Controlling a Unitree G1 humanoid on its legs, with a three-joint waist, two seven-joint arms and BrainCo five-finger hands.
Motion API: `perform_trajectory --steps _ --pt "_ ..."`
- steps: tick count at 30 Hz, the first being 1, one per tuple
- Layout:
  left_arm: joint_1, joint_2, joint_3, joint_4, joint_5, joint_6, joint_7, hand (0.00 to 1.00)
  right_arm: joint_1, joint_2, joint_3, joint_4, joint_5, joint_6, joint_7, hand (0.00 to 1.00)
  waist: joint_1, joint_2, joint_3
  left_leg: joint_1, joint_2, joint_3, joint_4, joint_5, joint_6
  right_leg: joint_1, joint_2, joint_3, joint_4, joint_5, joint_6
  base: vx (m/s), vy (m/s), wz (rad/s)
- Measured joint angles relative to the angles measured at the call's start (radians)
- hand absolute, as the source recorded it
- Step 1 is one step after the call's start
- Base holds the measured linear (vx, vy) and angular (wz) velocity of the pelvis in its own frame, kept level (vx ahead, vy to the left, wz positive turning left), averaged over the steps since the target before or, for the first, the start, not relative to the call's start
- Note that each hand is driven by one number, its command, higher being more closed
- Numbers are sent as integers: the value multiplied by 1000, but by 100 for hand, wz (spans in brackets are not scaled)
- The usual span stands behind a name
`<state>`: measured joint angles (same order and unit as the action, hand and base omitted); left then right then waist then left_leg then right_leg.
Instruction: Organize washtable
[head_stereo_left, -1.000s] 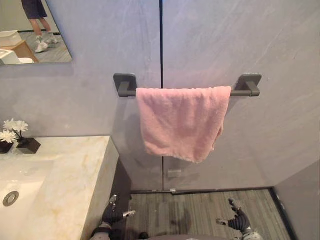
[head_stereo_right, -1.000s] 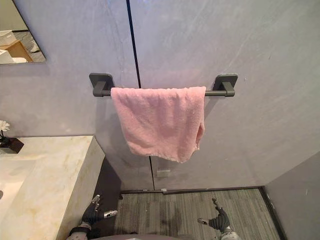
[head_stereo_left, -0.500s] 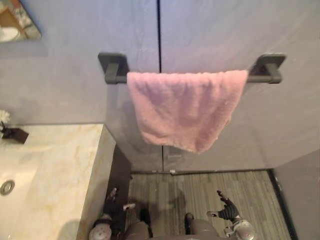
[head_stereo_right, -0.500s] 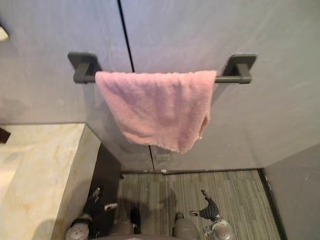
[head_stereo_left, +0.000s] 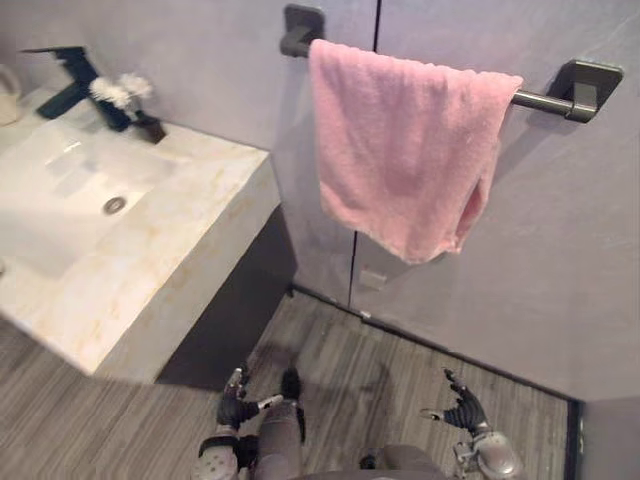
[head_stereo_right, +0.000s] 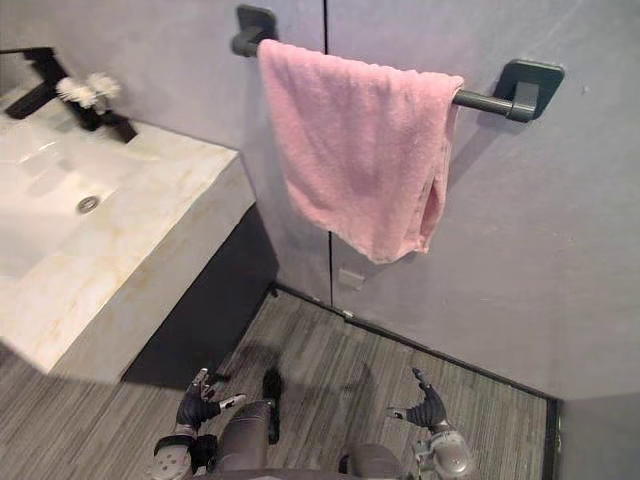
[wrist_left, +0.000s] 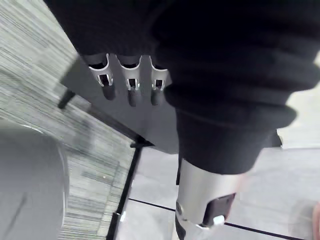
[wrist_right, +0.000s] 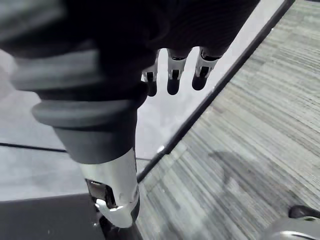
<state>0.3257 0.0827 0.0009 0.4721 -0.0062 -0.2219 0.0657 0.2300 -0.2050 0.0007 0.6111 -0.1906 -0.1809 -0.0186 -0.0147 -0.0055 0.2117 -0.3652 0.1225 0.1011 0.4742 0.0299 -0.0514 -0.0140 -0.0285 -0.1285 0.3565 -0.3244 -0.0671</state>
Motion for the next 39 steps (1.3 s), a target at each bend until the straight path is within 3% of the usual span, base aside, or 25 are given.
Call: perform_trajectory --steps 2,4,6,8,9,10,15,18,20,21,22,23,24,25,26,31,34,35,36,37,38,39 --pt "4 1 0 1 0 -1 -2 0 22 2 -5 1 6 0 -1 0 -8 15 -14 73 46 76 83 -115 10 -6 -8 -50 -45 45 -2 -163 14 74" --pt "-3 4 0 10 0 -1 -6 0 33 9 -6 0 7 0 1 0 -28 31 -26 169 90 127 74 -163 9 -10 -11 -115 -59 64 -3 -114 60 111" --pt "-41 14 -13 22 3 -1 -20 0 49 30 -45 1 22 0 0 0 -67 48 -41 283 117 181 -92 -167 -8 -7 -33 -223 -59 70 7 -134 114 160" --pt "-72 32 -21 53 19 -1 -20 0 47 51 -83 2 25 -1 -3 0 -80 41 -55 353 78 200 -312 -122 -76 21 -39 -304 -119 102 40 -96 161 122" --pt "-69 43 -21 58 19 -1 -20 0 46 56 -83 6 25 -1 -3 0 -78 32 -61 368 67 193 -353 -103 -74 35 -41 -315 -141 116 45 -79 156 63" --pt "-58 61 -20 62 21 0 -20 0 46 66 -82 9 25 -2 -2 0 -71 20 -73 389 50 191 -390 -75 -66 58 -43 -322 -177 144 54 -61 111 25" --pt "-20 86 12 102 46 3 -19 0 44 81 -82 33 24 -6 -1 0 -54 16 -114 411 8 183 -439 -42 -38 100 -62 -328 -240 193 85 -113 112 10" --pt "-23 84 24 113 48 3 -19 0 40 83 -81 53 24 -5 0 0 -58 20 -111 401 -23 126 -512 22 -16 93 -80 -398 -242 201 93 -188 59 67" --pt "-23 80 50 116 43 3 -14 0 41 84 -83 68 25 -4 -2 0 -55 10 -106 360 -41 89 -533 51 -1 80 -94 -475 -236 199 97 -154 51 117" --pt "-32 81 58 116 36 6 -7 0 43 88 -93 71 26 -3 -4 0 -63 18 -104 320 -31 153 -523 30 25 81 -107 -554 -239 201 100 -113 52 169" --pt "-41 76 67 117 14 10 3 0 52 95 -110 72 34 0 -6 0 -76 3 -95 301 -16 271 -507 15 50 81 -129 -636 -247 205 108 -72 67 198" --pt "-43 71 75 119 6 10 7 0 53 99 -111 74 35 2 -7 0 -83 3 -90 298 -4 334 -503 15 51 87 -137 -664 -246 207 114 38 129 197" --pt "-43 66 86 130 -9 12 11 0 54 96 -112 78 37 7 -9 0 -83 19 -82 302 15 463 -501 16 49 110 -158 -725 -232 202 121 71 179 155" --pt "-40 64 93 141 -23 17 13 0 51 89 -119 80 40 11 -12 0 -83 14 -68 307 20 516 -496 29 34 120 -175 -754 -207 199 135 100 240 157" --pt "-22 61 131 170 -24 21 25 0 30 87 -121 91 41 14 -22 0 -73 18 -65 304 16 520 -472 69 63 139 -205 -781 -179 194 160 64 181 95" --pt "11 61 171 238 -35 26 28 0 -19 122 -117 91 40 14 -25 0 -36 -8 -60 281 -37 472 -426 1 87 151 -254 -781 -178 199 184 48 149 36" --pt "24 42 193 247 -45 31 29 0 -43 123 -99 92 40 15 -25 0 -22 -14 -56 253 -80 442 -333 -97 107 155 -332 -778 -102 170 231 86 190 33" --pt "37 39 205 244 -48 31 29 0 -56 125 -94 94 35 16 -25 0 -19 -22 -50 236 -106 426 -282 -147 115 163 -385 -769 -32 150 219 121 203 30" --pt "40 39 206 243 -51 31 29 0 -57 125 -93 93 32 16 -25 0 -20 -24 -49 237 -112 420 -279 -155 119 160 -398 -757 -9 143 200 168 256 56" --pt "46 39 204 238 -53 32 29 0 -53 121 -81 90 31 18 -25 0 -32 -25 -46 239 -144 381 -273 -173 136 126 -438 -640 98 155 111 146 190 69" --pt "45 38 198 229 -53 32 29 0 -50 118 -77 89 31 23 -25 0 -38 -15 -45 242 -156 360 -274 -179 145 85 -443 -543 171 185 44 285 273 120" --pt "42 45 198 213 -53 29 30 0 -39 119 -74 90 31 34 -25 0 -52 6 -40 263 -155 302 -283 -189 152 -1 -412 -328 305 205 27 292 142 133"
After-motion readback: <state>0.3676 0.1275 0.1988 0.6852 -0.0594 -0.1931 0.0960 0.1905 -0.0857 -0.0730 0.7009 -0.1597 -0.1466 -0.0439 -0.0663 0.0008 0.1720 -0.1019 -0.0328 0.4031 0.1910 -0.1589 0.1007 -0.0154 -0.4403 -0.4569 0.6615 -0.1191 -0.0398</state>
